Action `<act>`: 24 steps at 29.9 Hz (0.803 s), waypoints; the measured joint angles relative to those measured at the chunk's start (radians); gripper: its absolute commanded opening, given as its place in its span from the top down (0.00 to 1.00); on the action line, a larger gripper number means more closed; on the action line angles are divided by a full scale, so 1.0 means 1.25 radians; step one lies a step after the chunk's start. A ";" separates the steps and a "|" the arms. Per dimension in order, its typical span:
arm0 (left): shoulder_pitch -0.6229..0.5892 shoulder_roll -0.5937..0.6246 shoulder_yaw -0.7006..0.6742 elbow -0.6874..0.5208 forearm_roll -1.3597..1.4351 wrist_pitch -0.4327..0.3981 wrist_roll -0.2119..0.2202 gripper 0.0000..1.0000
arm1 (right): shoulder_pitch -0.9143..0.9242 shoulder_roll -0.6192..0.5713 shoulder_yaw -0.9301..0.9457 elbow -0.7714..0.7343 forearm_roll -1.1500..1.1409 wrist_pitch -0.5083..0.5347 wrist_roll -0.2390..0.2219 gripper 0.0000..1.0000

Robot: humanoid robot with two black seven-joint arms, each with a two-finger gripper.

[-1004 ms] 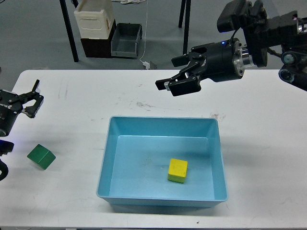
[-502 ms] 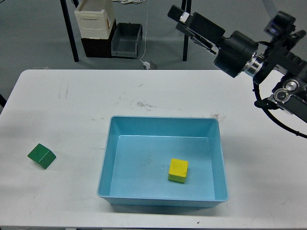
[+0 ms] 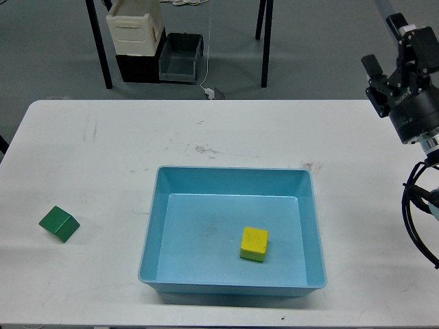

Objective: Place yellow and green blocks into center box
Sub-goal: 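Withdraw the right gripper up and away from the tray, then move the left gripper down onto the green cube and grasp it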

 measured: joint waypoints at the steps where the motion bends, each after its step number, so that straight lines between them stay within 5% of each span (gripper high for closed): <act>1: -0.001 -0.001 0.000 0.000 0.013 0.005 -0.008 0.00 | -0.028 0.004 0.023 0.013 0.010 0.001 0.000 0.01; 5: 0.000 0.003 0.006 -0.003 0.052 -0.024 -0.129 0.00 | -0.126 0.038 0.122 0.040 0.071 0.002 -0.001 0.01; 7: -0.001 0.005 0.022 -0.009 0.105 -0.043 -0.157 0.00 | -0.165 0.065 0.166 0.044 0.104 0.003 -0.004 0.01; 24: 0.000 0.226 0.188 -0.391 0.819 -0.101 -0.169 0.00 | -0.325 0.111 0.235 0.074 0.204 0.054 -0.015 0.01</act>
